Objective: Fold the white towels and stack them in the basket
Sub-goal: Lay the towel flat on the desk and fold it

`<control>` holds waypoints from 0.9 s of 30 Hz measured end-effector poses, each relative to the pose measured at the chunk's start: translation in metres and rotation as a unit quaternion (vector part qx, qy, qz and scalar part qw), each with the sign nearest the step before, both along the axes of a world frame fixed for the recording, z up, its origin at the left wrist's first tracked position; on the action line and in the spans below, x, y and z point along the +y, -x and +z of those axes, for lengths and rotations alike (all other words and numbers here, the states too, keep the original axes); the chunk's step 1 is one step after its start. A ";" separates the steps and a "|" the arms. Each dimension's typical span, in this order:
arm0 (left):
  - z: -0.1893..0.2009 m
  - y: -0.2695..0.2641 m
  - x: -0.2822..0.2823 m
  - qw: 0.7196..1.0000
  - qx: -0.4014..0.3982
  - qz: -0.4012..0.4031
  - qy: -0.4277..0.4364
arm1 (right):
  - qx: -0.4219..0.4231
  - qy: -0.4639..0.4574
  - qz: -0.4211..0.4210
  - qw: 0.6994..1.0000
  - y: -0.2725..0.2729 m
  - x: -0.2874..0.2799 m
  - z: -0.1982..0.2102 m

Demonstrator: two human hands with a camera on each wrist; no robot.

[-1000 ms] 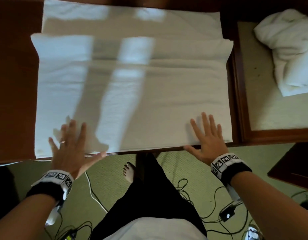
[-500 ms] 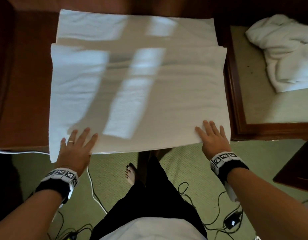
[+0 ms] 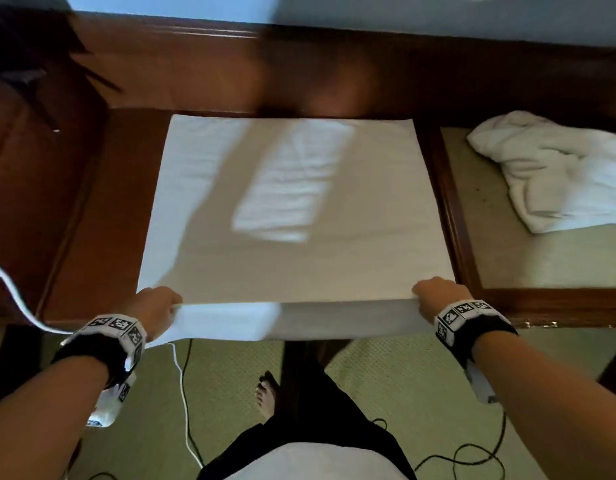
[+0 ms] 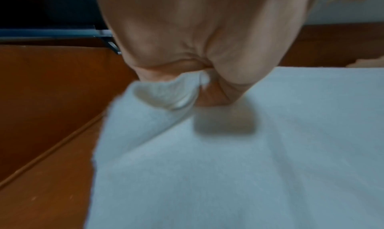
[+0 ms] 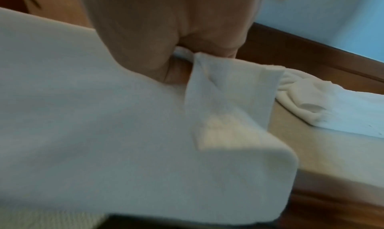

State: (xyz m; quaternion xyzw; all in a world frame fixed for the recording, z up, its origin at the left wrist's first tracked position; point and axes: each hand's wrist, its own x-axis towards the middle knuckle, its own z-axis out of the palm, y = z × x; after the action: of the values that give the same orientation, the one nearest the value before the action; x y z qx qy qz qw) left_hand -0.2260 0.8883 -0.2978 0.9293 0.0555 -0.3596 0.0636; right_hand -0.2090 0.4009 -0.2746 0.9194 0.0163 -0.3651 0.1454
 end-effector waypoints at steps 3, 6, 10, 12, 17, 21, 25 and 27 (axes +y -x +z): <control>0.016 -0.027 0.007 0.996 -0.077 0.045 0.022 | -0.058 -0.013 -0.021 0.998 -0.029 -0.002 0.015; 0.029 -0.057 0.007 0.990 -0.128 0.060 0.020 | -0.107 -0.032 -0.030 0.993 -0.064 -0.004 0.024; 0.032 -0.104 0.007 0.986 -0.155 0.064 0.008 | -0.140 -0.045 -0.027 0.989 -0.118 -0.006 0.029; 0.028 -0.130 0.011 0.984 -0.169 0.060 0.000 | -0.157 -0.051 -0.029 0.986 -0.146 -0.007 0.028; 0.013 -0.188 0.015 0.985 -0.161 0.049 -0.027 | -0.159 -0.065 -0.026 0.985 -0.207 -0.010 0.014; -0.005 -0.220 0.014 0.985 -0.159 0.042 -0.049 | -0.142 -0.072 -0.046 0.986 -0.239 -0.013 -0.011; -0.017 -0.223 0.002 0.966 -0.249 0.005 -0.074 | -0.278 -0.092 -0.004 0.956 -0.235 -0.024 -0.049; -0.028 -0.208 -0.005 0.954 -0.291 0.028 -0.074 | -0.375 -0.139 -0.027 0.916 -0.216 -0.021 -0.066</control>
State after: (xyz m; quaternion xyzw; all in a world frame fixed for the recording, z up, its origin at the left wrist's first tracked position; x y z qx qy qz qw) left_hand -0.0184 0.8831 -0.3256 0.9938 0.0867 -0.0670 0.0183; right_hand 0.0073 0.3794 -0.3405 0.9999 -0.0140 0.0082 0.0020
